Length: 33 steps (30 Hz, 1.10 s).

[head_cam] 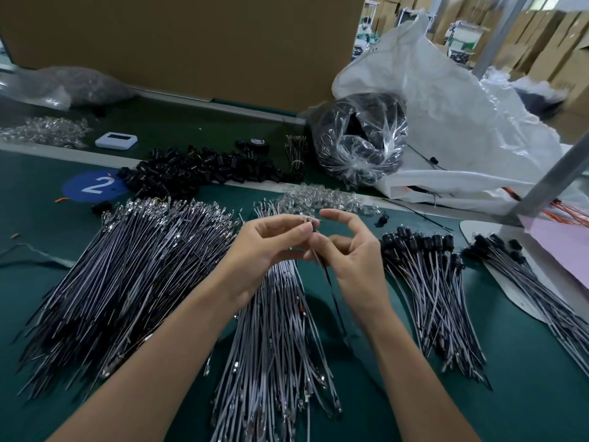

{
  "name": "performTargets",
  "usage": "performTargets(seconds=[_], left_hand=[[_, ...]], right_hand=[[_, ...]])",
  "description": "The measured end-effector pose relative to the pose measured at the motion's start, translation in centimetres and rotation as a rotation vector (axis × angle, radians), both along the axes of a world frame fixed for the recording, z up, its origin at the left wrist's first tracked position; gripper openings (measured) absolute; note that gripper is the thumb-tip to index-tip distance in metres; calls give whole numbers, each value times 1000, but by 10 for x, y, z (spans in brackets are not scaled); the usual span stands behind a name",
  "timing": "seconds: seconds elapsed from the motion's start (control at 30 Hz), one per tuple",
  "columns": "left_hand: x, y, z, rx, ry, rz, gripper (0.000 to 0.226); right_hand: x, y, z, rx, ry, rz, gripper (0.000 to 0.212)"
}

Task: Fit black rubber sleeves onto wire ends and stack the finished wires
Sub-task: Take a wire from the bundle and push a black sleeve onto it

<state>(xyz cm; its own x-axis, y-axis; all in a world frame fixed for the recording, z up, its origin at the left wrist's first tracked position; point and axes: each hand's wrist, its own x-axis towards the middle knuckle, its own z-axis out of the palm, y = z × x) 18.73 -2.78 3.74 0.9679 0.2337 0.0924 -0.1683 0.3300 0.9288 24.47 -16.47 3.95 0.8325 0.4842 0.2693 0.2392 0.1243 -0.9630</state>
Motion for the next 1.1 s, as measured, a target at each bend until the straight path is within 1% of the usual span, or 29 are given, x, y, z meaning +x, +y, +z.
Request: performTargets(seconds=[0.07, 0.1, 0.2, 0.3, 0.37, 0.43, 0.53, 0.63, 0.73, 0.87, 1.1], left_hand=[[1, 1, -1, -74, -3, 50, 16], [2, 2, 0, -98, -7, 88, 14], [2, 5, 0, -139, -37, 191, 14], [1, 3, 0, -85, -55, 249, 17], [1, -2, -1, 6, -59, 264, 22], [1, -9, -1, 48, -65, 246, 24], [0, -11, 0, 26, -74, 241, 26], [-1, -7, 2, -17, -82, 287, 32], [-1, -6, 4, -20, -83, 341, 26], [-2, -7, 4, 22, -69, 327, 23], [-4, -1, 7, -56, -71, 329, 15]], right_hand=[[0, 0, 0, 24, 38, 68, 35], [0, 1, 0, 3, 38, 85, 33], [1, 0, -3, -94, -1, 75, 16], [1, 0, -4, -121, -25, 76, 6], [1, 1, -4, -91, -32, 69, 8], [1, 2, -5, -48, -23, 55, 13], [1, 2, -6, -26, -11, 40, 12], [1, 2, -7, -32, -6, 42, 9], [1, 3, -8, -48, -22, 40, 6], [2, 3, -10, -48, -38, 24, 3], [1, 3, -10, -78, -45, 29, 2]])
